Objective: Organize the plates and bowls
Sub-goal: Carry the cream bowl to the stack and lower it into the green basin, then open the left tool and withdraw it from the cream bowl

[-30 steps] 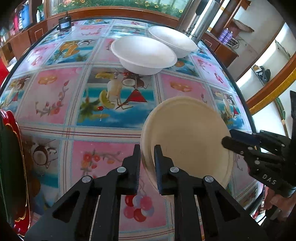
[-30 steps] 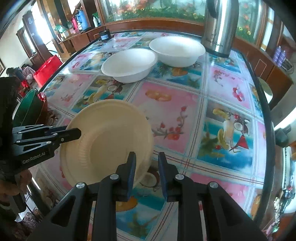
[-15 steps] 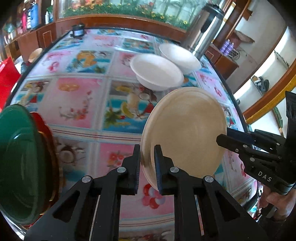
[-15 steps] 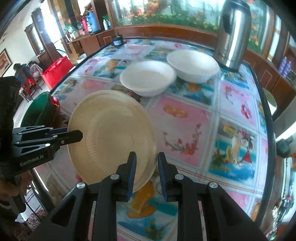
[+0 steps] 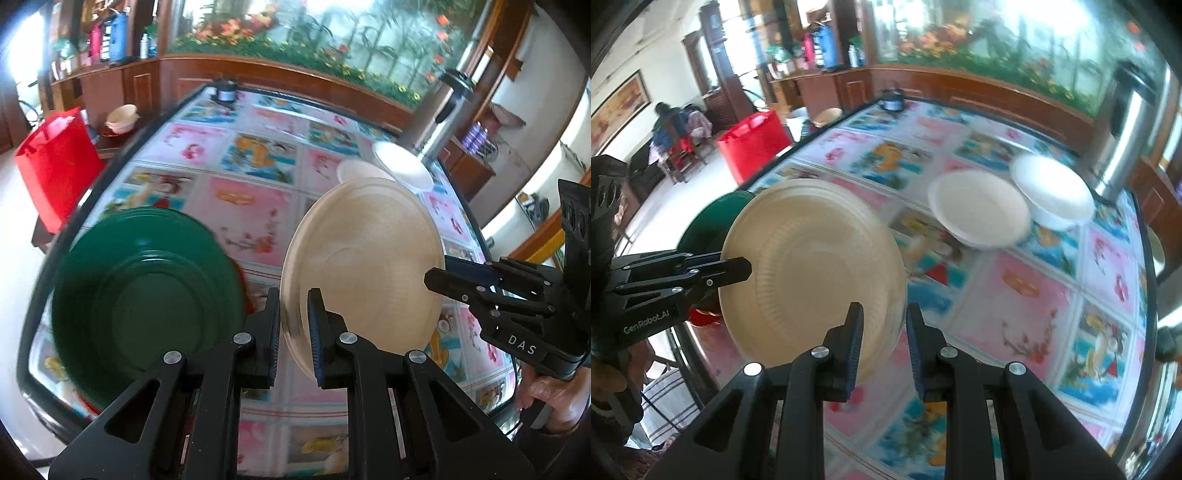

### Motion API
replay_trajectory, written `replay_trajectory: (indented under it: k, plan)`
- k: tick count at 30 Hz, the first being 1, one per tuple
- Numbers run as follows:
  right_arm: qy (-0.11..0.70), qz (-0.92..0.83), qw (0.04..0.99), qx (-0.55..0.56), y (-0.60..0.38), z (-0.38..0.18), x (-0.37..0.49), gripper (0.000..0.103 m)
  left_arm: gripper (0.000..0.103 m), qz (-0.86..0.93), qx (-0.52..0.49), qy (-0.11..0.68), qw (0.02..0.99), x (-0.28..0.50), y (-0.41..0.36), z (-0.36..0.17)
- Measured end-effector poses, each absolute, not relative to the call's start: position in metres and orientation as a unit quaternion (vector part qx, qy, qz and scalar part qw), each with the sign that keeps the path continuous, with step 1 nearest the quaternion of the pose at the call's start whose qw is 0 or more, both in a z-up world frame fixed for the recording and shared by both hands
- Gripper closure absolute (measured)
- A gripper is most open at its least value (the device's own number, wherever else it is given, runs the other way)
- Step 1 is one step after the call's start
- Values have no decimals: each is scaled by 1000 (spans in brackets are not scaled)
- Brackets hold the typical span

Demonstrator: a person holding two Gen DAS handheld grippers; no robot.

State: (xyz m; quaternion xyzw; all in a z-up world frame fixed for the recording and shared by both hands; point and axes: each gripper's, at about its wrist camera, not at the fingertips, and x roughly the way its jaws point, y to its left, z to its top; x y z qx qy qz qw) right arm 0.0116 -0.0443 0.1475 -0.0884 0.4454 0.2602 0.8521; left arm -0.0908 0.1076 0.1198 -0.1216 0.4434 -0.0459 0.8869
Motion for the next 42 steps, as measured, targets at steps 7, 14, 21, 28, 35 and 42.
replay_trajectory:
  k: [7,14,21,28,35,42]
  plan:
    - [432,288,848,-109,-1,161,10,79,89,-13,-145,429,892,-112,152,128]
    - [418,324,838,-134,50,173,6,77,89,22,-173,421,890,-126,199,130]
    - [433,349,818,-147,94,163,15,77,89,55,-192,424,883,-127,238,120]
    - [462,343,801,-162,114,134,26,77,89,65,-190,457,866,-119,248,86]
    - [477,340,793,-167,125,117,30,77,89,75,-180,462,865,-118,250,74]
    - [475,340,796,-156,127,117,32,77,89,90,-166,452,872,-116,250,76]
